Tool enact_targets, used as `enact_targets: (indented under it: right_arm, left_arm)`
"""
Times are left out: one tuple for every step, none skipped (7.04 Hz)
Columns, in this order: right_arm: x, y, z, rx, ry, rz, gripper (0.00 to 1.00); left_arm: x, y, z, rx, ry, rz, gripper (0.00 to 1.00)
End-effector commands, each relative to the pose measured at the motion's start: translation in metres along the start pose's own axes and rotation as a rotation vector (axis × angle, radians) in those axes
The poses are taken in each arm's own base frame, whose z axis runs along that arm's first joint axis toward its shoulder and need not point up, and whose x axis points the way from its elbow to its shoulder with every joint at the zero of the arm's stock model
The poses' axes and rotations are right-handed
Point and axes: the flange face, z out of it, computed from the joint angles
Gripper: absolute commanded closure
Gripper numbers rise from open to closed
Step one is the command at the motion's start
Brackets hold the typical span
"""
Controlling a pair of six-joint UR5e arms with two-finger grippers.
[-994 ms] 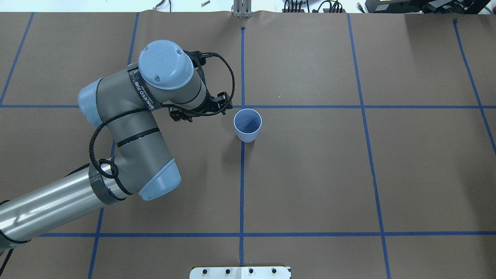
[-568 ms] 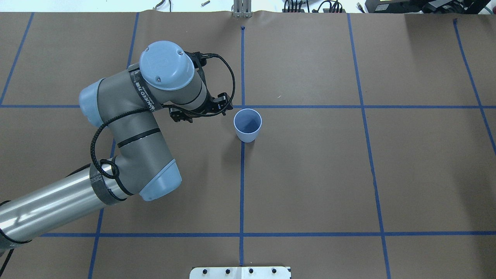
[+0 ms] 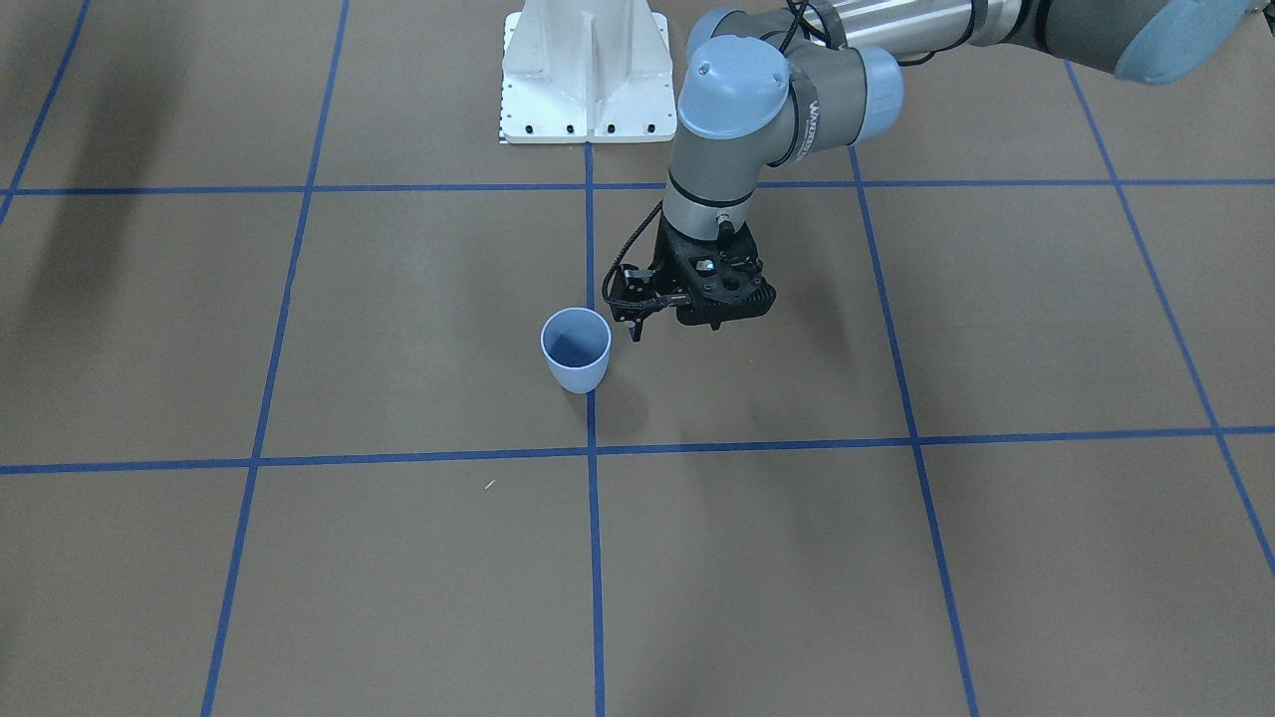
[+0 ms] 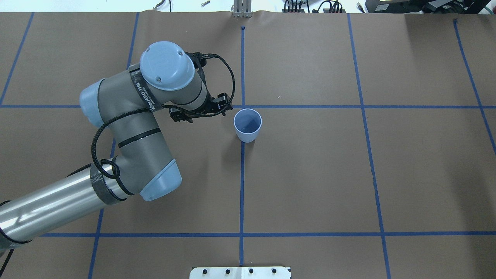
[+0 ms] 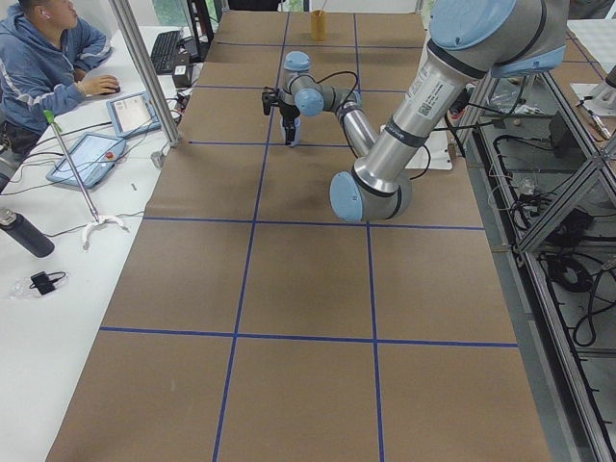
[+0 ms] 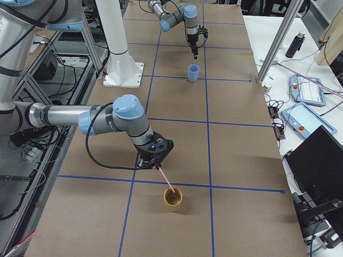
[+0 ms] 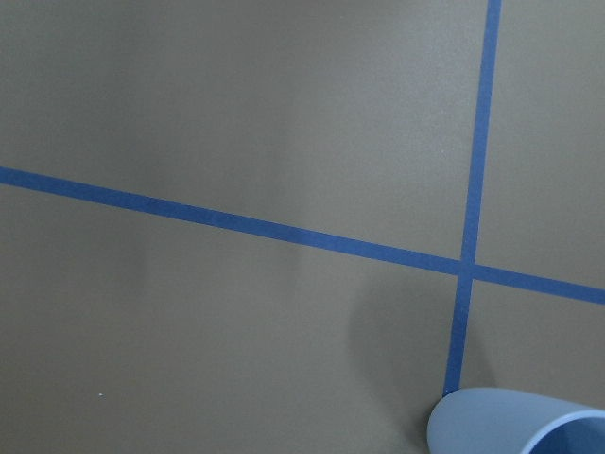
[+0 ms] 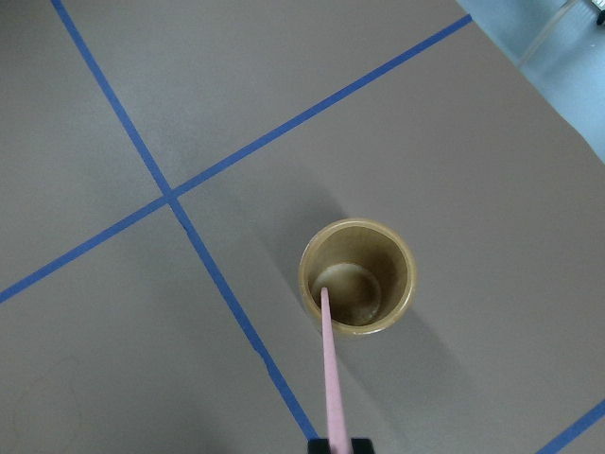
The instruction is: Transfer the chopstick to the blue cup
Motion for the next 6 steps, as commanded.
enact_targets:
  right_arm:
    - [-0.001,0.007,-0.045,0.011,0.010,-0.005,1.00]
    - [-0.017,0.003,-0.071,0.029,0.009,-0.007,1.00]
    - [-0.042,-0.009,-0.086,0.025,0.010,-0.020,1.00]
    - [-0.078,-0.023,-0.088,-0.006,0.006,-0.048,1.00]
    - [-0.123,-0.036,-0.094,-0.042,-0.011,-0.062,1.00]
    - [-0.175,-0.046,-0.095,-0.076,-0.059,-0.071,1.00]
  left_arm:
    - [0.001,0.001,0.001,-0.002,0.000,0.000,0.02]
    - [0.000,0.001,0.002,-0.002,-0.001,0.001,0.02]
    - [-0.001,0.001,0.000,-0.001,0.000,0.006,0.02]
    - [-0.005,-0.003,-0.004,0.007,0.017,0.016,0.02]
    - [-0.023,-0.010,0.000,0.023,0.064,0.030,0.02]
    - [-0.049,-0.014,0.010,0.035,0.083,0.043,0.02]
